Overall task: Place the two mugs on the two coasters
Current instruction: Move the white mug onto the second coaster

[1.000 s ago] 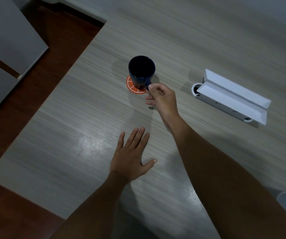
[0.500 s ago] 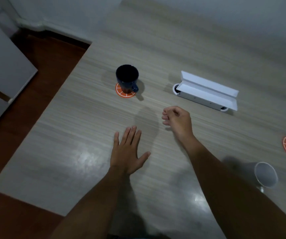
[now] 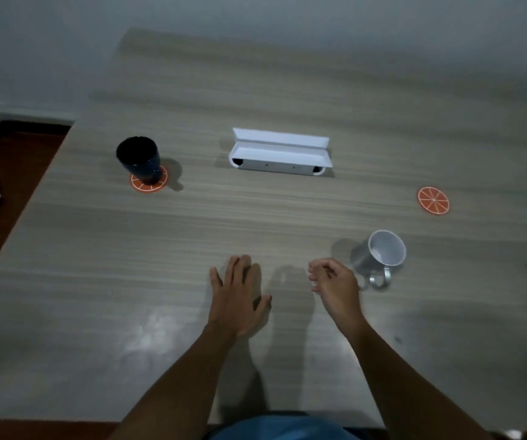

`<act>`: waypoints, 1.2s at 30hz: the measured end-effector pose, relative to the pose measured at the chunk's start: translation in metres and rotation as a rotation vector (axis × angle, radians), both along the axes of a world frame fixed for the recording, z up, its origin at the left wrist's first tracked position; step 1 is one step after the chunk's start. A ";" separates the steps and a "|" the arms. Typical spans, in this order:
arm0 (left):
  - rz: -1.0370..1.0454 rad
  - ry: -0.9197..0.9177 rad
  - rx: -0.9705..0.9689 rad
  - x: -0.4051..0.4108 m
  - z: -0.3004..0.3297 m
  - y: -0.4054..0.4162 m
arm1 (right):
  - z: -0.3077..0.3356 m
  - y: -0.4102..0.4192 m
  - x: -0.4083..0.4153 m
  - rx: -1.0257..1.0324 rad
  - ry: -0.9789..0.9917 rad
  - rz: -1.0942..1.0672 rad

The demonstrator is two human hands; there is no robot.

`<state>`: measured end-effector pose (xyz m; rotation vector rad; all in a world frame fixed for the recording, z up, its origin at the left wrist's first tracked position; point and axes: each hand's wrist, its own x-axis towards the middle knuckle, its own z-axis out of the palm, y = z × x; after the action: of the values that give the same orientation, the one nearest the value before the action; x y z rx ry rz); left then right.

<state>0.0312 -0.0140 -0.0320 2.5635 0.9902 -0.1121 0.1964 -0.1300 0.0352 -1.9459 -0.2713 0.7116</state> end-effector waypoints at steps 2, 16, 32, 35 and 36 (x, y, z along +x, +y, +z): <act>-0.057 -0.008 0.012 0.024 0.002 -0.019 | 0.002 -0.029 0.014 0.001 0.007 -0.066; -0.118 -0.055 0.029 0.138 -0.011 -0.088 | -0.018 -0.123 0.078 0.083 -0.003 -0.320; 0.098 -0.106 0.060 0.147 -0.024 -0.096 | -0.029 -0.104 0.104 0.061 0.215 -0.072; 0.098 -0.089 0.065 0.149 -0.023 -0.097 | -0.026 -0.101 0.108 0.081 0.252 -0.052; 0.099 -0.087 0.069 0.149 -0.023 -0.097 | -0.026 -0.100 0.109 0.085 0.265 -0.027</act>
<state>0.1801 -0.1106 -0.0545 2.5512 1.1029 0.0610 0.3052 -0.2305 0.0089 -1.7492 -0.1104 0.9146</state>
